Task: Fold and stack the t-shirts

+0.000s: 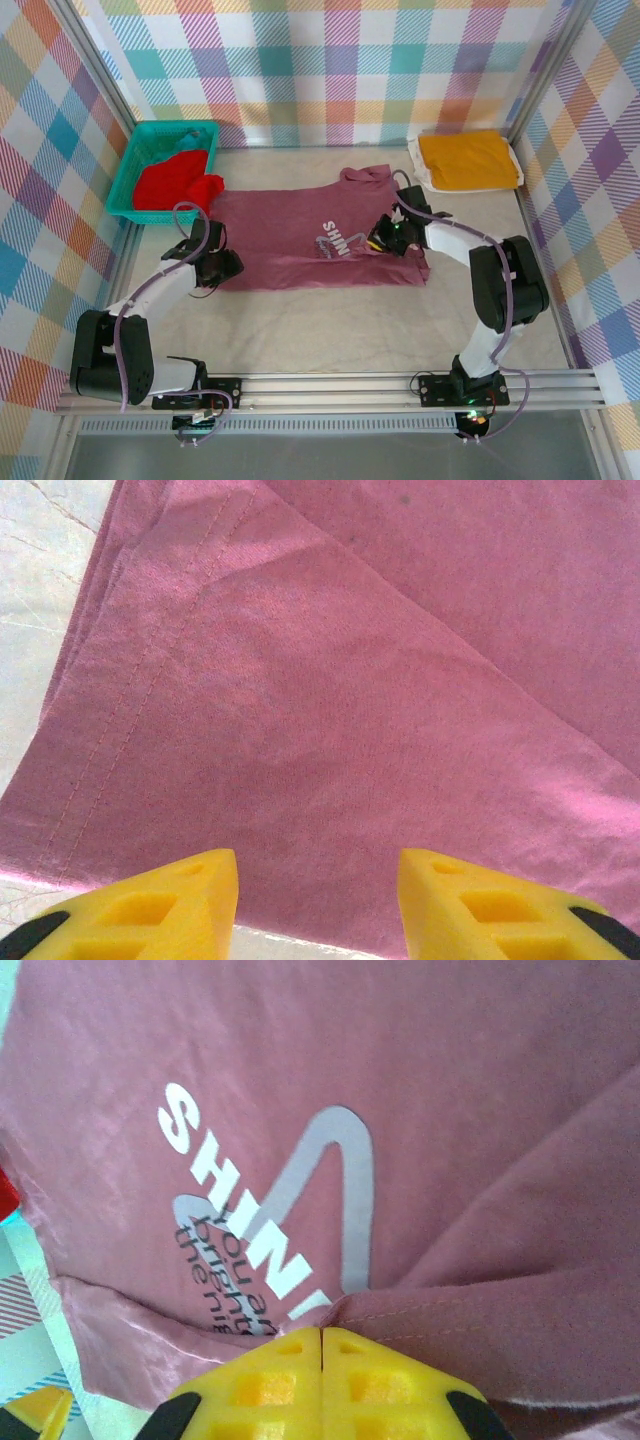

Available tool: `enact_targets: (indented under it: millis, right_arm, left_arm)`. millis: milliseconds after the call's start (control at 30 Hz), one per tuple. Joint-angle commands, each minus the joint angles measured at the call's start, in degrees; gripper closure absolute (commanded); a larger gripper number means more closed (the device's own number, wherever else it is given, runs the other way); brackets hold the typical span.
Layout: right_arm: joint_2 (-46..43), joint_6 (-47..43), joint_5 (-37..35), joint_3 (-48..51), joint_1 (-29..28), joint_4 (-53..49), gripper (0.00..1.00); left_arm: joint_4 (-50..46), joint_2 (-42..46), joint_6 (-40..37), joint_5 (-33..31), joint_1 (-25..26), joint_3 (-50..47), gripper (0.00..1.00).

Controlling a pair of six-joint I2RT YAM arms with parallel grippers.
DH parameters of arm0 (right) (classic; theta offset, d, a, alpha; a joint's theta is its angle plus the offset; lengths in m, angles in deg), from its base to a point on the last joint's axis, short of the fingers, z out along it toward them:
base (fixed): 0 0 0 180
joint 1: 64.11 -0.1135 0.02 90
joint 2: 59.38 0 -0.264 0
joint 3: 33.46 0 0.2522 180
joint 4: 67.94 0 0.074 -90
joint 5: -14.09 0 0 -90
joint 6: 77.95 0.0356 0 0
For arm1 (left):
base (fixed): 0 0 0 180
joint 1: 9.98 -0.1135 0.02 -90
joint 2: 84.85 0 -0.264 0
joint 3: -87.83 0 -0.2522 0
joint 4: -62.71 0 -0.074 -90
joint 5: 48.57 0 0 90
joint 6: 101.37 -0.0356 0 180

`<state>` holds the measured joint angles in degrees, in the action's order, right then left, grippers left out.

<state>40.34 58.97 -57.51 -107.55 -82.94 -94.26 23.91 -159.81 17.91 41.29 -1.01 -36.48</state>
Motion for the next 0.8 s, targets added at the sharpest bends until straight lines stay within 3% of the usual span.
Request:
enact_targets:
  millis: [0,267,600,700,767]
  right_arm:
    - [1.8,-2.4,-1.2,-2.5,-0.3,-2.6,1.00]
    - [6.3,-7.2,-5.9,-11.8,-0.7,-7.3,1.00]
    - [15.7,-11.5,-5.8,-25.5,-2.5,-14.2,1.00]
    - [18.6,-12.6,-5.2,-30.2,-3.4,-17.3,0.90]
    - [18.6,-12.6,-5.2,-31.1,-3.8,-17.2,0.92]
  left_arm:
    - [0.9,0.1,0.2,-1.3,0.5,1.6,0.54]
    - [-0.6,-1.8,-1.3,-6.2,0.3,4.7,0.54]
    - [-0.3,-6.4,-3.0,-7.2,0.3,7.7,0.52]
    - [-0.5,-7.6,-3.4,-7.3,0.3,8.3,0.51]
    - [-0.5,-7.9,-3.5,-7.8,0.3,8.3,0.50]
